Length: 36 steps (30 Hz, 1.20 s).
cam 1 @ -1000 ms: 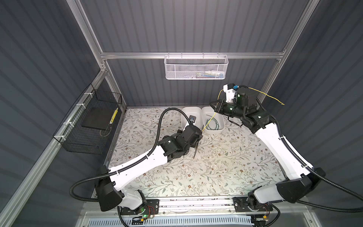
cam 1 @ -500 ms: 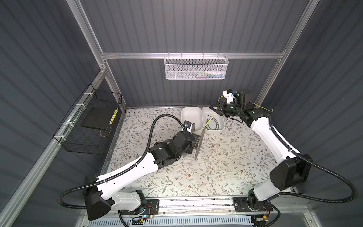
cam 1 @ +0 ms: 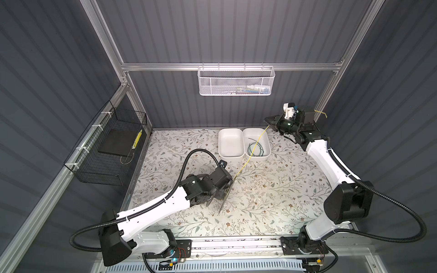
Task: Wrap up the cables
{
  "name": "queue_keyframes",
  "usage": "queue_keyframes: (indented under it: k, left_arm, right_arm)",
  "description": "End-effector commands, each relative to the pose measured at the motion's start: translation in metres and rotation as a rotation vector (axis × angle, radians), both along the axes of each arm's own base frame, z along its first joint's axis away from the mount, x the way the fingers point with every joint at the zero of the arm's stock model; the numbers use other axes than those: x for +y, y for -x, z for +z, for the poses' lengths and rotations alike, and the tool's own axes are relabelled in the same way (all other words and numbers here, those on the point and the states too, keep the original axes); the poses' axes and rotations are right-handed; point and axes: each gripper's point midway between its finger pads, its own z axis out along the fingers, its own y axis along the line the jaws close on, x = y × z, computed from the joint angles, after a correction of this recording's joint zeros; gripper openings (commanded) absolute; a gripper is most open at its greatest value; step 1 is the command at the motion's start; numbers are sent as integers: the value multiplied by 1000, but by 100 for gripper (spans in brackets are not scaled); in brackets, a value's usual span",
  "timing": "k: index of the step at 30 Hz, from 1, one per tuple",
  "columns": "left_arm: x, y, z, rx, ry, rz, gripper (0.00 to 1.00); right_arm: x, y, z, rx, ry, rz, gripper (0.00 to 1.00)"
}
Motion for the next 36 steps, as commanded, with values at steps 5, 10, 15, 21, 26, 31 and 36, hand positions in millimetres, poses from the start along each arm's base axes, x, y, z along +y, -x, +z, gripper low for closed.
queue_keyframes:
  k: [5,10,15,21,26,31,36]
  left_arm:
    - [25,20,-9,65,-95,-22,0]
    - [24,21,-11,75,-101,-26,0]
    - [27,24,-7,74,-96,-35,0]
    - [38,30,2,73,-106,-47,0]
    - [40,36,7,87,-87,-69,0]
    - [39,41,12,98,-73,-91,0]
    - [36,43,27,85,-20,-108,0]
  right_arm:
    - [-51,-20,18,-74,8,-123,2]
    - [-58,-23,17,-66,13,-132,1]
    - [-68,-27,18,-64,42,-148,0]
    - [-77,-37,9,-52,85,-169,0]
    - [-80,-45,-8,-26,94,-182,0]
    - [-85,-53,-24,-8,122,-202,0]
    - [-91,-58,-50,32,147,-220,0]
